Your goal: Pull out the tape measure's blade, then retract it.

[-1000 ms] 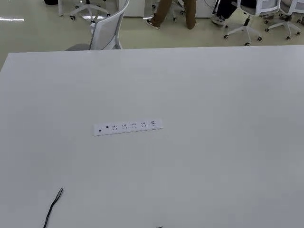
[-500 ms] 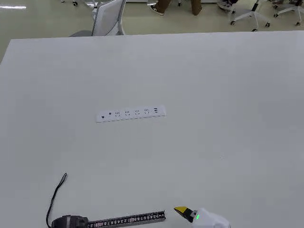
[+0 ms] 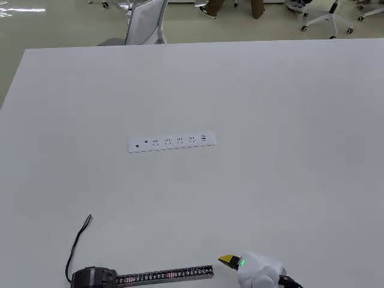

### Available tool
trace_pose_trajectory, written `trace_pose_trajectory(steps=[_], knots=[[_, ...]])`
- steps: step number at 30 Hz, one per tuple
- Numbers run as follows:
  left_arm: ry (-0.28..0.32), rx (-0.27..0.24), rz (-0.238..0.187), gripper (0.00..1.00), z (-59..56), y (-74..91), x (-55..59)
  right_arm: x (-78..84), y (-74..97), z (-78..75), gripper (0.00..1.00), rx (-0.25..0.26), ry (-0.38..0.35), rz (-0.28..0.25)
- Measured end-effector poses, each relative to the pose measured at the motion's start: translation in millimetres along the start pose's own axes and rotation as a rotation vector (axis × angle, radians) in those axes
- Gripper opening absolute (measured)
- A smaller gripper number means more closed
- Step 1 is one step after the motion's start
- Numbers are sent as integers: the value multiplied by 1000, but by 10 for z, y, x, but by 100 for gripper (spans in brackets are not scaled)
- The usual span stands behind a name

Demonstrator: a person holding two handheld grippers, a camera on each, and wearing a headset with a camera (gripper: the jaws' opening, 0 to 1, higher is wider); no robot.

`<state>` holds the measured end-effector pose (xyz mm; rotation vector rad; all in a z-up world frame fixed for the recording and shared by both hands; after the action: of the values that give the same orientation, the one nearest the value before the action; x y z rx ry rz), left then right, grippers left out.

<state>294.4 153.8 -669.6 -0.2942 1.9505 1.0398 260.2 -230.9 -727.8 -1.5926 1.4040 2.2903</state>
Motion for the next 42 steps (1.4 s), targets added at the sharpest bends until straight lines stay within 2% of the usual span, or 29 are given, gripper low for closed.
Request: trace_pose_trajectory(steps=[6,13,18,21,24,27,28,30,35,38,39,41,42], knots=[[-36,21,41,75,44,-28,-4,-18,-69,-72,41,-63,89,55],[-66,19,70,75,166,-104,-139,-56,-152,-149,38,-107,124,80],[-56,27,77,75,240,-218,-245,-80,-221,-177,34,-140,167,102],[-20,33,68,75,257,-282,-277,-82,-247,-187,30,-154,185,115],[-13,31,68,75,258,-291,-282,-82,-251,-189,27,-158,188,118],[38,12,78,75,287,-394,-273,-73,-281,-202,27,-181,221,148],[88,-17,95,75,333,-483,-214,-75,-293,-231,26,-200,225,139],[133,-28,92,75,338,-508,-175,-71,-291,-275,17,-200,224,135],[147,-33,94,75,340,-516,-148,-67,-294,-288,15,-205,217,126],[154,-38,96,75,303,-515,-135,-40,-295,-291,15,-196,215,127],[193,-76,109,75,266,-554,-23,-52,-302,-270,15,-194,239,124],[235,-97,110,75,258,-585,28,-57,-299,-264,15,-189,239,123],[259,-119,127,75,251,-605,68,-63,-295,-260,15,-186,243,122]])
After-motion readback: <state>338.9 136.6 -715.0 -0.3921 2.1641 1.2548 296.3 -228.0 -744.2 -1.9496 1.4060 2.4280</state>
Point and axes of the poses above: the centre of the closed fingertips' face, and the gripper's own axes: y roughly backward along the fingers, z roughly to its left, x roughly out of its underside, the point moved 10 cm from there along y, roughly backward along the fingers, and after that the axes turned 6 degrees about -z, right-handed, at the moved point
